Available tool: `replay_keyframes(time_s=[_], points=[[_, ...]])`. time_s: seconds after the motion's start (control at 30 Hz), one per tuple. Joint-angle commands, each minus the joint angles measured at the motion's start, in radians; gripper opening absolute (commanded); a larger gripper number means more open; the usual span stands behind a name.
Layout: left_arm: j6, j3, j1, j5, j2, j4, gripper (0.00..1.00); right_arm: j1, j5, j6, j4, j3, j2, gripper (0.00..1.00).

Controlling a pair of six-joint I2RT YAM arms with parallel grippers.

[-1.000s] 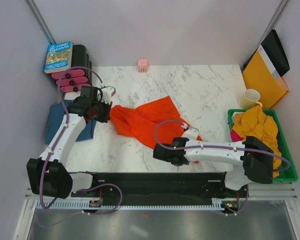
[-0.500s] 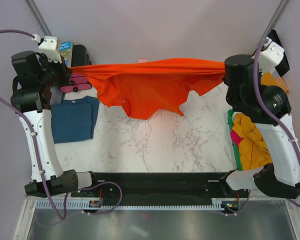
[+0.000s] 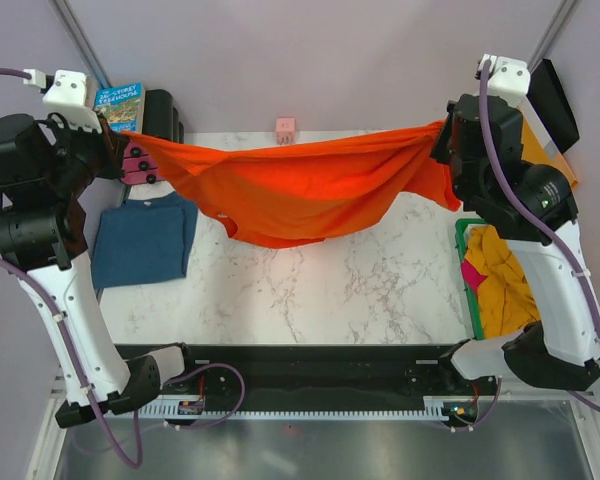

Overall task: Fold and stack the t-shirts
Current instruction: Flatten out the tshirt

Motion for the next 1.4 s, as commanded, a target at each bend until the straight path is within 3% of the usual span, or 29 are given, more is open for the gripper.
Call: replay_keyframes(time_s=[0.0,0.13,0.33,0.53,0.73,0.8,0.9,1.1,1.13,1.2,1.23,1.3,1.37], points=[[-0.062,0.057,0.011,-0.038,-0.047,-0.022,0.02,-0.007,-0.044,-0.047,0.064,-0.01,-0.059,0.0],[-0.094,0.08,0.013,-0.028,-0.087,-0.022,0.02,-0.007,-0.058,-0.091,0.249,-0.202,-0.251,0.0],[-0.128,0.09,0.011,0.009,-0.113,-0.034,0.02,-0.007,-0.099,-0.048,0.131,-0.261,-0.309,0.0],[-0.108,-0.3,0.01,0.083,-0.149,0.015,0.02,-0.005,-0.188,0.125,0.229,-0.713,-0.397,0.0],[-0.008,-0.525,0.008,-0.011,-0.123,0.087,0.02,-0.007,-0.27,0.224,0.306,-0.866,-0.322,0.0],[0.004,-0.509,0.008,-0.017,-0.103,0.115,0.02,-0.013,-0.25,0.196,0.32,-0.822,-0.252,0.0],[-0.011,-0.351,0.007,-0.018,0.026,0.115,0.02,-0.057,-0.246,0.122,0.309,-0.624,-0.101,0.0],[-0.074,0.233,0.008,-0.015,0.359,0.005,0.02,-0.089,-0.22,0.05,0.263,-0.051,0.152,0.0],[-0.074,0.439,0.008,-0.02,0.409,-0.025,0.02,-0.089,-0.222,0.05,0.218,0.117,0.18,0.0],[-0.071,0.612,0.008,-0.026,0.488,-0.095,0.02,-0.088,-0.234,0.044,0.179,0.235,0.229,0.0],[-0.067,0.645,0.007,-0.029,0.48,-0.097,0.02,-0.088,-0.24,0.046,0.159,0.261,0.228,0.0],[-0.044,0.569,0.008,-0.025,0.404,-0.079,0.02,-0.086,-0.237,0.058,0.154,0.194,0.173,0.0],[-0.024,0.344,0.01,-0.017,0.326,-0.034,0.02,-0.088,-0.23,0.076,0.185,-0.019,0.06,0.0]])
